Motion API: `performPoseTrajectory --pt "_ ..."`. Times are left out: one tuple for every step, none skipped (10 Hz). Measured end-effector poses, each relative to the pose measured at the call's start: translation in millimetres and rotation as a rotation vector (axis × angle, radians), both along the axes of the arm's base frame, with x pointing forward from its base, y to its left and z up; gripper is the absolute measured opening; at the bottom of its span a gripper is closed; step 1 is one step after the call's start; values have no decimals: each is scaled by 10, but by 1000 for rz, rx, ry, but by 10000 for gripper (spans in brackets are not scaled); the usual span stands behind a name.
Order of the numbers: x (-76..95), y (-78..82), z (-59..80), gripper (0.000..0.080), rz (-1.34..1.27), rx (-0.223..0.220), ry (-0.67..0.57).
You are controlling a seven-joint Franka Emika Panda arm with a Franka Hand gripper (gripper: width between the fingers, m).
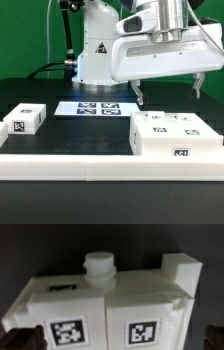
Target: Assemble cabinet
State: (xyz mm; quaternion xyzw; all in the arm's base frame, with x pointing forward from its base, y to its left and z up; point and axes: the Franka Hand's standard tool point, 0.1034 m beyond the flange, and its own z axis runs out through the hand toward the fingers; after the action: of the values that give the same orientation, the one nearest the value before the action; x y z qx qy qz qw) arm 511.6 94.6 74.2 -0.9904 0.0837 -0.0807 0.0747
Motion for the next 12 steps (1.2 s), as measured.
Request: performPoseTrajectory --pt "-8 -4 -7 797 -93 22 13" --pt "-11 15 -7 797 -151 38 22" --pt "-12 18 -8 797 -147 37 21" --pt "-12 18 -9 797 -141 36 21" --pt "-16 29 -12 797 -121 31 18" --pt "-35 85 -23 797 -52 15 4" --pt "-35 81 -25 797 -5 1 -2" --pt "-34 83 -13 797 6 -10 -11" --pt "-39 87 -4 797 11 -20 -33" --pt "-49 66 -11 797 19 -31 -57" --pt "-66 27 -35 797 24 -38 -65" --pt "-55 41 -26 797 26 -37 -67"
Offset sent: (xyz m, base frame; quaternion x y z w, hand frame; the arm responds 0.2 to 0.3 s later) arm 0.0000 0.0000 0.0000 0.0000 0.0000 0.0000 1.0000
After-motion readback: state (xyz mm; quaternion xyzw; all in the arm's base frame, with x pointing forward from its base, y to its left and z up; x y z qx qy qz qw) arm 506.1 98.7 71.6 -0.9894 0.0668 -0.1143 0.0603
